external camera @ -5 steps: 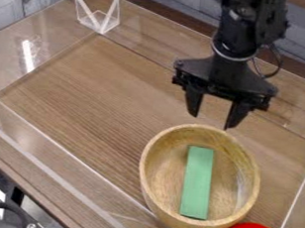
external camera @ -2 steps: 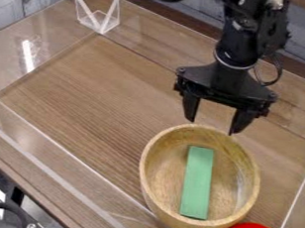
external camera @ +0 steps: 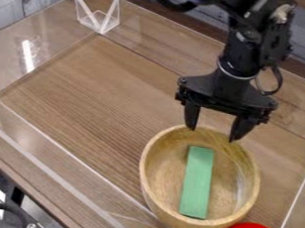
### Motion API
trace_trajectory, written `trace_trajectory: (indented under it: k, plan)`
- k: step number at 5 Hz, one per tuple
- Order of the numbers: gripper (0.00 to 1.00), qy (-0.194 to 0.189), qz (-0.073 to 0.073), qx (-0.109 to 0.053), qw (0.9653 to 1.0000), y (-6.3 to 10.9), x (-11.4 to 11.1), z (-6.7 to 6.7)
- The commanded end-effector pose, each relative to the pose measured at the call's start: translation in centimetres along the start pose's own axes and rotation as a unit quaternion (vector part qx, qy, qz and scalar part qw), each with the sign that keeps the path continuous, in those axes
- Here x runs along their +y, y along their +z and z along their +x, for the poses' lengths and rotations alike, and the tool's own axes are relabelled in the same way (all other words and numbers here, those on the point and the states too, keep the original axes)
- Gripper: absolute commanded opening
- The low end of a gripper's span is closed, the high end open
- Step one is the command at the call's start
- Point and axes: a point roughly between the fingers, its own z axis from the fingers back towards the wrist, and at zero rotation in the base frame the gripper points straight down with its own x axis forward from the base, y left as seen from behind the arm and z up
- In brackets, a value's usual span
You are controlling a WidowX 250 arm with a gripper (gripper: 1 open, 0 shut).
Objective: Put the green block in the brown bowl
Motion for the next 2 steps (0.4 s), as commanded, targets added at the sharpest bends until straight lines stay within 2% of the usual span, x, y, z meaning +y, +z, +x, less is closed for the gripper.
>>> trace_trajectory:
  k: [1, 2]
  plan:
    - [1.00, -0.006, -0.011, -0.015, 0.9998, 0.5, 0.5, 0.0]
    - [1.00, -0.013, -0.021, -0.020, 0.9995, 0.6, 1.3, 1.1]
